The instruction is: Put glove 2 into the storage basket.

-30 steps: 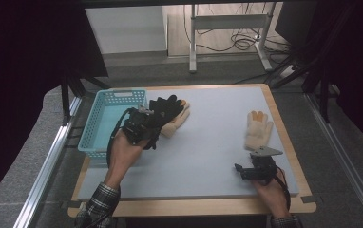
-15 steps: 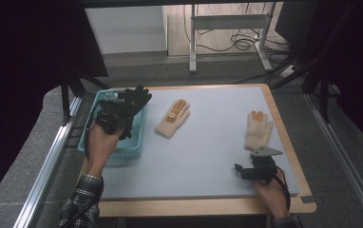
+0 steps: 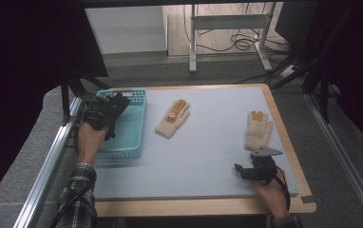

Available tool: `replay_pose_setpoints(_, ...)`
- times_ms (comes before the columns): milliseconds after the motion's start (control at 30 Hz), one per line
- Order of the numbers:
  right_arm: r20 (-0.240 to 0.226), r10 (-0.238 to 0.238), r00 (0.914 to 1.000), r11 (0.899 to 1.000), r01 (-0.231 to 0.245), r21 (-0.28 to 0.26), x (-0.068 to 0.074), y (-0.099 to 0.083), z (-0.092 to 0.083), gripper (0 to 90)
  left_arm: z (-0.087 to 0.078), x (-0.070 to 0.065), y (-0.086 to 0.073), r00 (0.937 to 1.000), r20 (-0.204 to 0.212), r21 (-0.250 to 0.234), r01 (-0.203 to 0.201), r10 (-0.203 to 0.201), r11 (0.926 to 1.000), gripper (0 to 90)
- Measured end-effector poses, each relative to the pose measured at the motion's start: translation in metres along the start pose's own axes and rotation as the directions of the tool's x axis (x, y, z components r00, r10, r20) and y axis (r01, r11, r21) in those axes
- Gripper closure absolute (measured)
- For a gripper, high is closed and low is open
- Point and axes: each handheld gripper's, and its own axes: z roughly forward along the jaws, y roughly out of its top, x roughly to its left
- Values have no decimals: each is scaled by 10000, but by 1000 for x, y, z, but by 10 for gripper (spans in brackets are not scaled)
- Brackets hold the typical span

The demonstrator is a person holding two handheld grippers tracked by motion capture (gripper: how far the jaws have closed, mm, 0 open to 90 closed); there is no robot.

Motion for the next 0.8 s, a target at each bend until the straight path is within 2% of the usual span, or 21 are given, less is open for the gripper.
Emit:
replay_pose_setpoints(133, -2, 4, 10000, 10000, -4, -6, 0, 0, 0, 197, 17, 6, 7, 9995, -321, 613, 73, -53, 9981, 629)
replay_pose_setpoints(267, -3, 3, 10000, 10000, -3, -5, 0, 0, 0, 198, 34, 11, 13, 9973, -734, 1247, 171, -79, 9920, 624)
replay_pose_setpoints(333, -7, 2, 10000, 10000, -2, -8, 0, 0, 0, 197, 40, 13, 13, 9951, -989, 1456, 162, -17, 9892, 621)
replay_pose_setpoints(500, -11, 2, 10000, 10000, -2, -12, 0, 0, 0, 197, 49, 18, 11, 9930, -1179, 1858, 176, 46, 9824, 584)
replay_pose_setpoints(633, -12, 4, 10000, 10000, -4, -8, 0, 0, 0, 197, 50, 17, 9, 9919, -1238, 1936, -39, 284, 9811, 444)
replay_pose_setpoints(700, -8, 5, 10000, 10000, -5, -9, 0, 0, 0, 197, 49, 16, 9, 9936, -1076, 1904, -135, 346, 9816, 338)
replay_pose_setpoints(800, -6, 4, 10000, 10000, -4, -7, 0, 0, 0, 197, 45, 16, 9, 9977, -612, 1755, -164, 276, 9843, 216)
